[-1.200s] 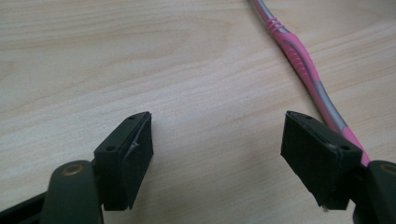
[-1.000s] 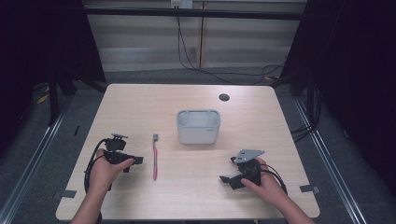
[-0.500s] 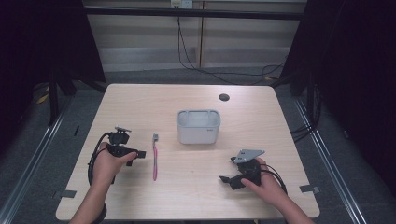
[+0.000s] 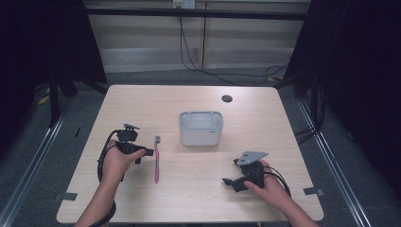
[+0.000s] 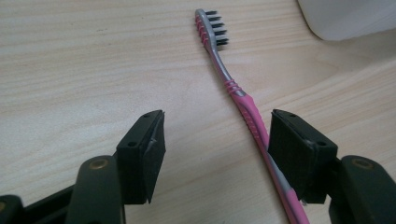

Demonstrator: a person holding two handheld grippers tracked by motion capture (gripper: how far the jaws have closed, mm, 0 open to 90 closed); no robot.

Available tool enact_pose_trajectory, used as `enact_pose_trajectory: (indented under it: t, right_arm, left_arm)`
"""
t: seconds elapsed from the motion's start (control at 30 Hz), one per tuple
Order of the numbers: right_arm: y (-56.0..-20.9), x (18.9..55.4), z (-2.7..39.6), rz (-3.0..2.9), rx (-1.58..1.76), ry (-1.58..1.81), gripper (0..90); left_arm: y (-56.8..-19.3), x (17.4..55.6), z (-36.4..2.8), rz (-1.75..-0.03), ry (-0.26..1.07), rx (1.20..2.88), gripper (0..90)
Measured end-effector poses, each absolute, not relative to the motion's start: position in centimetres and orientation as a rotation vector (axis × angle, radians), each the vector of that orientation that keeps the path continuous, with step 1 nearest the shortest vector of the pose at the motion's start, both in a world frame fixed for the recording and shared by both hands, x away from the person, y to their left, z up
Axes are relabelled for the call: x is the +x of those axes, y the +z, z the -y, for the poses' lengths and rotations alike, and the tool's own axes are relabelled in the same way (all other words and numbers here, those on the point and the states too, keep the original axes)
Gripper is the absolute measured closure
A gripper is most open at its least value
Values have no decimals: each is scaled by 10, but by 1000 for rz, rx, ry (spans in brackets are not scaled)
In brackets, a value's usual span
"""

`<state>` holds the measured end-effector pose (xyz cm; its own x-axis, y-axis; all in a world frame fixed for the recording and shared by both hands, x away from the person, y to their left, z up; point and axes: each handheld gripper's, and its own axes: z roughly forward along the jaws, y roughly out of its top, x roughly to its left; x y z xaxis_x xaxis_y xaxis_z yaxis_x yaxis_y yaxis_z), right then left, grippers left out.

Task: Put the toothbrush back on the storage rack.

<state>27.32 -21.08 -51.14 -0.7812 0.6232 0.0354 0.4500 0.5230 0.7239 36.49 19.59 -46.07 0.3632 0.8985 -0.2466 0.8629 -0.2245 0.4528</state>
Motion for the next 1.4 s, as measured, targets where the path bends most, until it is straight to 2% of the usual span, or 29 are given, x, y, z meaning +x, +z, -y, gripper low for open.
enact_pose_trajectory:
  t: [0.97,1.23,1.4]
  right_arm:
    - [-511,273,211,-2535,909,1106,128]
    - [-511,273,211,-2536,908,1106,128]
    - [-511,273,211,-2536,911,1105,128]
  left_arm:
    - [-470,384,-161,-1659,8,2124,550]
    - [-472,386,-156,-1721,-3,2126,634]
    - [-471,387,-151,-1739,-12,2156,727]
